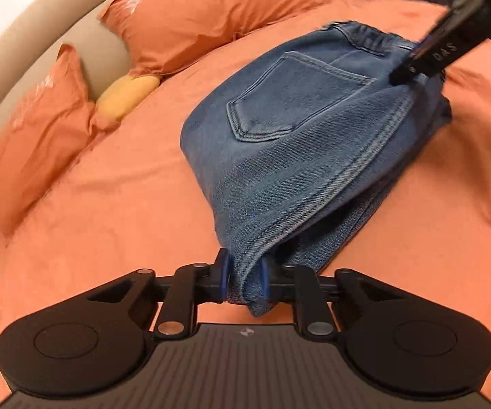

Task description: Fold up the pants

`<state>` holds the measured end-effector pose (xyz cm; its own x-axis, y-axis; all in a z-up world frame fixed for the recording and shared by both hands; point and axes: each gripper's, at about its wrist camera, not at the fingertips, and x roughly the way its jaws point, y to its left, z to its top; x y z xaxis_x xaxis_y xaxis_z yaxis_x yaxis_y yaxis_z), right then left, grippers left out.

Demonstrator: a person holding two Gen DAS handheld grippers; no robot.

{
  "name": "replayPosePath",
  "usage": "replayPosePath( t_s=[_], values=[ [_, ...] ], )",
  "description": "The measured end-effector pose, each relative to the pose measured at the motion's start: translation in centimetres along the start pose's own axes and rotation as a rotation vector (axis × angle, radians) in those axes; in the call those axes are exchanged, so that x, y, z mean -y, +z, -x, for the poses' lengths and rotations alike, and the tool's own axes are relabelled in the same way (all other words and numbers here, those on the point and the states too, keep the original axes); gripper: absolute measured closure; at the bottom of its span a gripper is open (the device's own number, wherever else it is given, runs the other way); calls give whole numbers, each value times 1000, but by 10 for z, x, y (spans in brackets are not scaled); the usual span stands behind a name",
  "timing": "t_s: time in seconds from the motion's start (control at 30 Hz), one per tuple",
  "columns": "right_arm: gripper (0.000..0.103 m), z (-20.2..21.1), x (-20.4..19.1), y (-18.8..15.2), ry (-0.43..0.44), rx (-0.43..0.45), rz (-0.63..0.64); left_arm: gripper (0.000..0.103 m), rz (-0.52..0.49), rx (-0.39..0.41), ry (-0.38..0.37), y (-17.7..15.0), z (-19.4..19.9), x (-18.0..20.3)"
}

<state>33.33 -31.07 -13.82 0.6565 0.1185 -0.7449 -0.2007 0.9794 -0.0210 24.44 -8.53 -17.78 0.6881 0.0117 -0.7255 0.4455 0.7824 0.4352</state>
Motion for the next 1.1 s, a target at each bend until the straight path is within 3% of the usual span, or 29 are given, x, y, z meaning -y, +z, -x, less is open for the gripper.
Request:
replayPosePath(
  t_s=[0.23, 0.43, 0.53, 0.57, 0.6, 0.67, 0.8, 0.9, 1.0, 1.1],
  values=[
    [75, -8, 10, -12, 59, -46, -34, 80, 45, -156, -67, -24, -44, 7],
    [75, 8, 15, -4, 47, -63, -74, 73, 145, -222, -191, -20, -27, -21],
    [73, 30, 27, -6, 64, -56, -137, 69, 141, -168, -236, -24, -2, -32],
    [68, 37, 35, -8, 75, -50, -173, 69, 158, -142, -250, -25, 6, -38],
    [62, 43, 45, -10, 83, -45, -220, 64, 184, -118, -264, -27, 12, -45],
    [37, 52, 69, -15, 96, -30, -349, 52, 262, -84, -294, -23, 18, -63],
    [29, 51, 110, -35, 162, -36, -627, 33, 455, -24, -351, -9, 12, -102],
    [27, 35, 121, -53, 236, -50, -779, 19, 616, 9, -443, -1, -5, -120],
    [27, 14, 118, -62, 282, -75, -838, 18, 764, -10, -511, 3, -38, -130],
    [27, -7, 118, -61, 301, -82, -851, 18, 826, -22, -522, 6, -63, -132]
  ],
)
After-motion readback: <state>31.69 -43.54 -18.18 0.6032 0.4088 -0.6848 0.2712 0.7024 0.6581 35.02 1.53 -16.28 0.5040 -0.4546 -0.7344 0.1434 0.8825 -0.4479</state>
